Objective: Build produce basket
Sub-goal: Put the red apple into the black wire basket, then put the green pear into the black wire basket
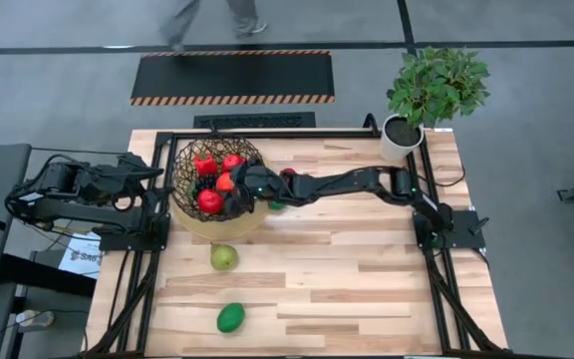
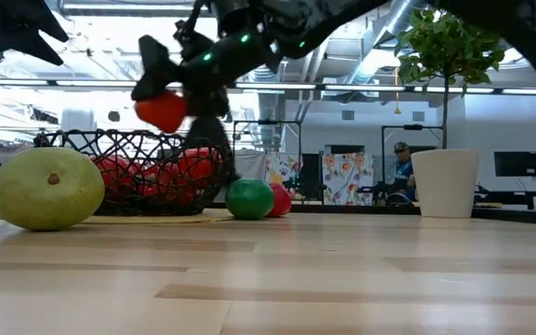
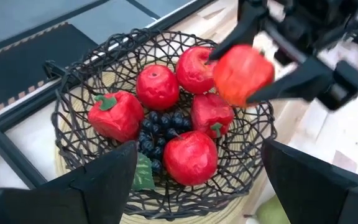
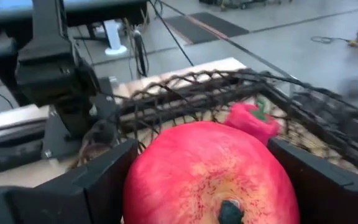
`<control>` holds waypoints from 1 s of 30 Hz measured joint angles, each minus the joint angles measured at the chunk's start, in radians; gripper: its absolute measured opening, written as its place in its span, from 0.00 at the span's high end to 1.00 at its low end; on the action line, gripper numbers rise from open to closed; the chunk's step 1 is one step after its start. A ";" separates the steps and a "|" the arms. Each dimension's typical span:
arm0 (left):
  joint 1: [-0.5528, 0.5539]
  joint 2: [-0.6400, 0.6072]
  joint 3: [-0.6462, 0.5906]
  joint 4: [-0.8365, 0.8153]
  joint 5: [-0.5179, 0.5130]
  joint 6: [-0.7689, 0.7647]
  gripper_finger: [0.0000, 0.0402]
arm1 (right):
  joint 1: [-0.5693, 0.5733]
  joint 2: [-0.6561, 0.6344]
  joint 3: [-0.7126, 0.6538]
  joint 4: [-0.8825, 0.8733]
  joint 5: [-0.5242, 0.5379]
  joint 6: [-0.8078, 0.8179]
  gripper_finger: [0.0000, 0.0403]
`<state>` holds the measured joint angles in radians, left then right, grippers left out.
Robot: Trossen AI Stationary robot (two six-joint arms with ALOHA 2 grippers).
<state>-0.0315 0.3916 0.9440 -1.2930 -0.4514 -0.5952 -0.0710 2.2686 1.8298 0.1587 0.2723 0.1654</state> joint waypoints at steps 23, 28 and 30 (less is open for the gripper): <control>0.000 0.000 0.000 0.000 -0.027 0.010 0.18 | 0.011 0.076 0.054 -0.027 -0.041 0.029 0.05; 0.000 0.000 0.000 0.000 -0.026 0.011 0.18 | 0.011 0.076 0.054 -0.028 -0.041 -0.013 0.02; 0.000 0.000 0.000 0.000 -0.026 0.011 0.18 | 0.011 0.076 0.054 -0.031 -0.041 -0.013 0.01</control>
<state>-0.0315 0.3916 0.9440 -1.2930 -0.4778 -0.5846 -0.0602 2.3447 1.8839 0.1282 0.2317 0.1520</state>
